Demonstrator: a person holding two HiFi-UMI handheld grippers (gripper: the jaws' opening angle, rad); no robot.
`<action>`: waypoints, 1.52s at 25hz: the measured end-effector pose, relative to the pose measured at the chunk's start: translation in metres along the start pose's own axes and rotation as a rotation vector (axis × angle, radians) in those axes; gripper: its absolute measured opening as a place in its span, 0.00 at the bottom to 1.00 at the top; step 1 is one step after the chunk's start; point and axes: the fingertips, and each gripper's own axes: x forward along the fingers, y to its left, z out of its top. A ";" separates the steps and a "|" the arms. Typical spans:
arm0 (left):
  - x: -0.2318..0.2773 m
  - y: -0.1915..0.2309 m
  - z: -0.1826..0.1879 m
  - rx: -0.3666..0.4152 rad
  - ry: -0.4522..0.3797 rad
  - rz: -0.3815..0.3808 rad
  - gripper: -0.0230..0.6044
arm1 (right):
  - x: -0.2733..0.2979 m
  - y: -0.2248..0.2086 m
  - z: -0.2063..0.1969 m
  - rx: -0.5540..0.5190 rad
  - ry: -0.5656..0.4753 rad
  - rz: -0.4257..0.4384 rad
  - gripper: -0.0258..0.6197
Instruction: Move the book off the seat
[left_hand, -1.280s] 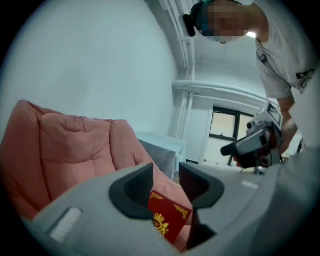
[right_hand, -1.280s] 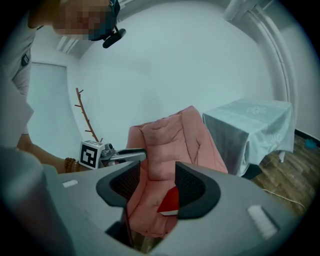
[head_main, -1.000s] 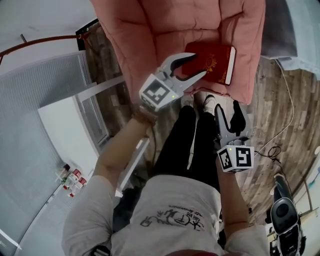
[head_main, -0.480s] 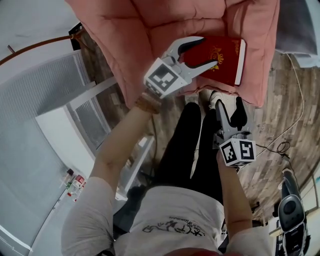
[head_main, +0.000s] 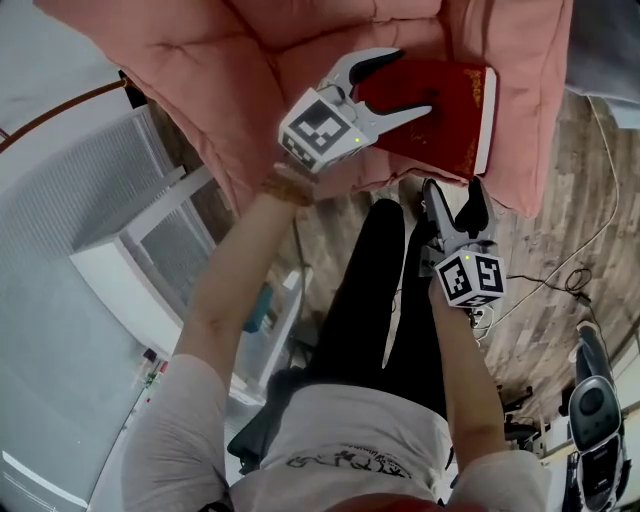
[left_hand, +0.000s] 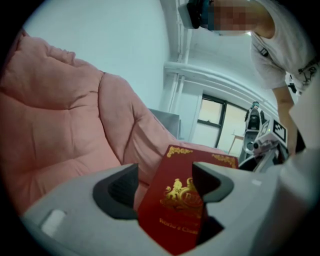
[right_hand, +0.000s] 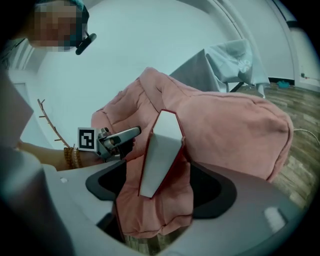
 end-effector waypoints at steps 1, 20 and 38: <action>0.003 0.003 -0.004 -0.001 0.003 -0.002 0.57 | 0.004 -0.004 -0.005 0.012 0.003 -0.002 0.67; 0.036 0.018 -0.033 -0.042 0.057 -0.116 0.60 | 0.044 -0.017 -0.015 0.026 -0.046 0.008 0.72; 0.042 0.009 -0.039 -0.140 0.059 -0.301 0.58 | 0.052 -0.013 -0.013 0.005 -0.031 0.039 0.67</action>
